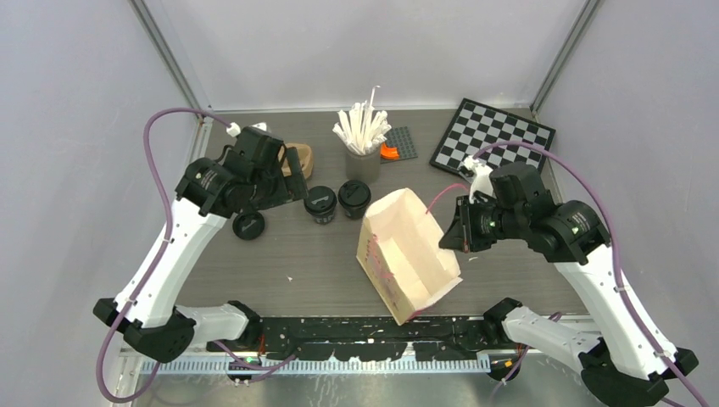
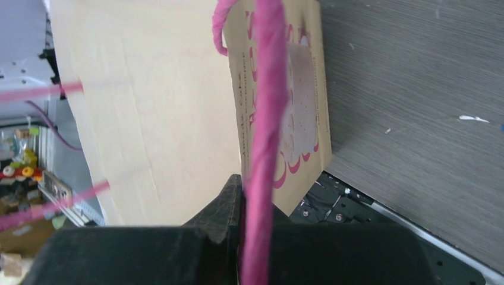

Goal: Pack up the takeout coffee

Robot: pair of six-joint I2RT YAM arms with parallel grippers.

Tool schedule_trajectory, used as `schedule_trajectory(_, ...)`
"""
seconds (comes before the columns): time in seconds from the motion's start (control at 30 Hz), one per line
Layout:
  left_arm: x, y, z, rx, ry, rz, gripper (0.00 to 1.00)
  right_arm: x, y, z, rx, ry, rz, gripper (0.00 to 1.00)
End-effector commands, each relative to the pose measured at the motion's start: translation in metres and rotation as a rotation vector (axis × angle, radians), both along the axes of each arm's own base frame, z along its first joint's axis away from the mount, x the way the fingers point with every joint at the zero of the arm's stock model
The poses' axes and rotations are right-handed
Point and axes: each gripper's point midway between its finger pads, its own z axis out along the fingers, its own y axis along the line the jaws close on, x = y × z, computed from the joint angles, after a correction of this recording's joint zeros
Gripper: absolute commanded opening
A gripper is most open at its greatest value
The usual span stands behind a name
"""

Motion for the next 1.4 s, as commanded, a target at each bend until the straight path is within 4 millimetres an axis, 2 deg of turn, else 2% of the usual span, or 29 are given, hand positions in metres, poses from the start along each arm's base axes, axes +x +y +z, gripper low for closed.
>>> schedule_trajectory(0.0,0.006,0.003,0.016,0.020,-0.036,-0.011,0.94,0.001,0.028,0.017,0.105,-0.082,0.196,0.06)
schedule_trajectory(0.2,0.012,0.000,0.013,0.026,-0.015,0.002,0.95,0.021,0.043,0.030,0.100,-0.156,0.275,0.06)
schedule_trajectory(0.33,0.014,0.006,0.000,-0.017,0.032,0.124,0.99,0.031,0.048,0.028,0.046,-0.161,0.343,0.06)
schedule_trajectory(0.6,0.029,0.046,-0.010,-0.211,0.109,0.417,1.00,0.029,0.084,0.033,0.063,-0.196,0.554,0.06)
schedule_trajectory(0.67,0.031,0.058,-0.015,-0.220,0.127,0.478,1.00,0.026,0.096,0.028,0.045,-0.181,0.600,0.06)
schedule_trajectory(0.77,0.032,0.078,-0.026,-0.164,0.149,0.558,1.00,0.027,0.108,0.013,-0.069,-0.191,0.662,0.06)
schedule_trajectory(0.9,0.032,0.095,-0.033,-0.079,0.174,0.640,1.00,0.042,0.111,0.008,-0.168,-0.222,0.661,0.11)
schedule_trajectory(0.97,0.036,0.098,-0.035,-0.080,0.163,0.688,1.00,0.047,0.112,0.013,-0.175,-0.251,0.659,0.17)
schedule_trajectory(1.07,0.049,0.103,-0.032,-0.137,0.081,0.798,0.98,0.052,0.112,0.022,-0.176,-0.284,0.646,0.19)
schedule_trajectory(1.23,0.074,0.102,-0.030,-0.238,-0.030,0.866,0.97,0.052,0.112,0.031,-0.162,-0.310,0.633,0.18)
schedule_trajectory(1.37,0.089,0.099,-0.037,-0.235,-0.012,0.882,0.95,0.051,0.114,0.029,-0.160,-0.311,0.641,0.13)
